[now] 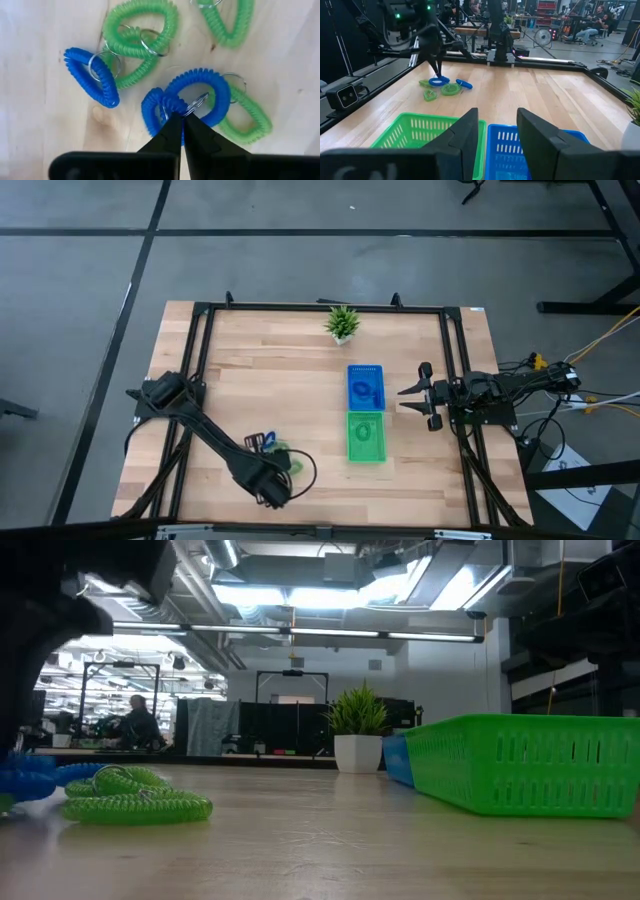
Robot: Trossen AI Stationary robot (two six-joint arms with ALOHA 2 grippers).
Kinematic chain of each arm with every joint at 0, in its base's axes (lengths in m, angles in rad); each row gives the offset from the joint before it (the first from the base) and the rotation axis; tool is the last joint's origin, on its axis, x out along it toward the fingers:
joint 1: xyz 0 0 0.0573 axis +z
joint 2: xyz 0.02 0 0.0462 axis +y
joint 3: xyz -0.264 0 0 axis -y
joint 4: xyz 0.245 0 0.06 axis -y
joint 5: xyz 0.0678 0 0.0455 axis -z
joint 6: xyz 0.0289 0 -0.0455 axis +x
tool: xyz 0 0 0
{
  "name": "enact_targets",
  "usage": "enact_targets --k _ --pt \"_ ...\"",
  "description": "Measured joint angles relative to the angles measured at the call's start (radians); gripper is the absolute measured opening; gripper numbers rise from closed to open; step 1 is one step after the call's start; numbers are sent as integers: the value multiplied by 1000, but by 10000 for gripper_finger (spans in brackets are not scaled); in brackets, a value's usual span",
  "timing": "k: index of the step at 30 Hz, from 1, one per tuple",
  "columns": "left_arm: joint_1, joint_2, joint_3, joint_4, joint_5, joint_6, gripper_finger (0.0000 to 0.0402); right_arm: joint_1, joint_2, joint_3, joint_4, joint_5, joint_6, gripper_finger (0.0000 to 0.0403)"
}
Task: Sort spring keychains
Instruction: Put the blue spring keychain into the blue bin
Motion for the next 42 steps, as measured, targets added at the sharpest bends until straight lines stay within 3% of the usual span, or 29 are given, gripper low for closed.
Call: enact_targets --k 11,20,34,42 --pt "0 -148 0 -43 -79 0 3 0 0 0 0 0 0 136" --pt "-1 -311 0 -73 -237 27 3 0 0 0 0 0 0 136" --pt "-1 -526 0 -74 -278 175 3 0 0 0 0 0 0 136" --pt "2 -578 0 -73 -328 269 3 0 0 0 0 0 0 136"
